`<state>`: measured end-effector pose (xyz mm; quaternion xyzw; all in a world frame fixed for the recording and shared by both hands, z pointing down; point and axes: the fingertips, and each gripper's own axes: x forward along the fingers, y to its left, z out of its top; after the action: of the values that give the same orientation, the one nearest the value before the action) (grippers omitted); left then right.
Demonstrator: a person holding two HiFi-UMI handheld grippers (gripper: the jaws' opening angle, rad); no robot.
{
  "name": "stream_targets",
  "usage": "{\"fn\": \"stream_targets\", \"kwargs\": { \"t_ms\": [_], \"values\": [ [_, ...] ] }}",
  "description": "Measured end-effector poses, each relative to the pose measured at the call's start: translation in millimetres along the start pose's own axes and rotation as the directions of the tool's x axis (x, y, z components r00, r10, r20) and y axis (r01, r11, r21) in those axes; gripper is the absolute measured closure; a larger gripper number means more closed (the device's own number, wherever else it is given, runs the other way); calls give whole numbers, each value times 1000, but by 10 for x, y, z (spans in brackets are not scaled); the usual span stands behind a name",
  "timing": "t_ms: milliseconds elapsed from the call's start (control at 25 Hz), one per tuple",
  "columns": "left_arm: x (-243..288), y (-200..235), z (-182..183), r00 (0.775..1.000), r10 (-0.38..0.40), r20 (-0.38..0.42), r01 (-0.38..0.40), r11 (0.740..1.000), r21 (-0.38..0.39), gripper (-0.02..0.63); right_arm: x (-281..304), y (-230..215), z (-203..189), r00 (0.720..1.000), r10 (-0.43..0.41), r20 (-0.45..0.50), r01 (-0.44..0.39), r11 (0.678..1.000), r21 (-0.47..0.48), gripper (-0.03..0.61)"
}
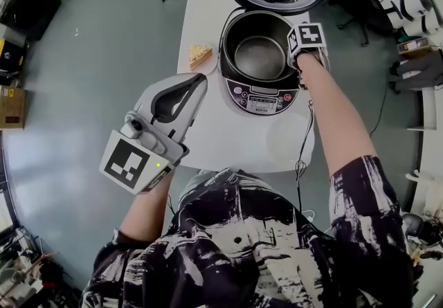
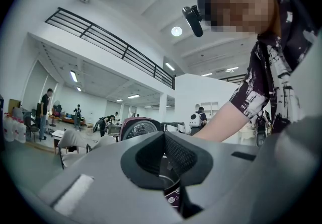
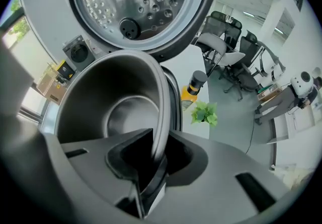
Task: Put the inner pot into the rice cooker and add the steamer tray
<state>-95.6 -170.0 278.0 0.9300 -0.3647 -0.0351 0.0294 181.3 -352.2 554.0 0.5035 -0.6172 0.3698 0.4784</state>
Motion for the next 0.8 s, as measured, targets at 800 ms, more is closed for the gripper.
{"fn": "stream_targets", "kwargs": {
  "t_ms": [800],
  "values": [
    [49,-124,88,998,-64,21,63,998,7,609,-186,0,-286,986,164,42,-168,975,144,513]
  ]
}}
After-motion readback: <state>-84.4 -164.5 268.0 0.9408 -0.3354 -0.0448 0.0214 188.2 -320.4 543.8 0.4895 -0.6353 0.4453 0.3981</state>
